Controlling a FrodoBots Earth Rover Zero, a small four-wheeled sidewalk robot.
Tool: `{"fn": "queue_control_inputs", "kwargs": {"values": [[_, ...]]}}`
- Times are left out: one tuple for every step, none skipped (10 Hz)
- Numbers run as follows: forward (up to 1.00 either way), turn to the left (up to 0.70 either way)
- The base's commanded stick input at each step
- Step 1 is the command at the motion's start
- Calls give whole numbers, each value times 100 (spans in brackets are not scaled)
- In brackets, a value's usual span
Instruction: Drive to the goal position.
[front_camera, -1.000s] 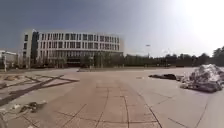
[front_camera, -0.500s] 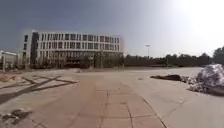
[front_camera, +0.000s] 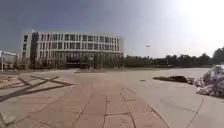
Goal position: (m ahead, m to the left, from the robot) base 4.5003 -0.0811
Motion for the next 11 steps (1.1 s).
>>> {"fn": "queue_control_inputs", "kwargs": {"values": [[70,-2],[70,-2],[70,-2],[70,-2],[70,-2],[70,-2],[70,-2],[70,-2],[70,-2],[70,-2],[70,-2]]}}
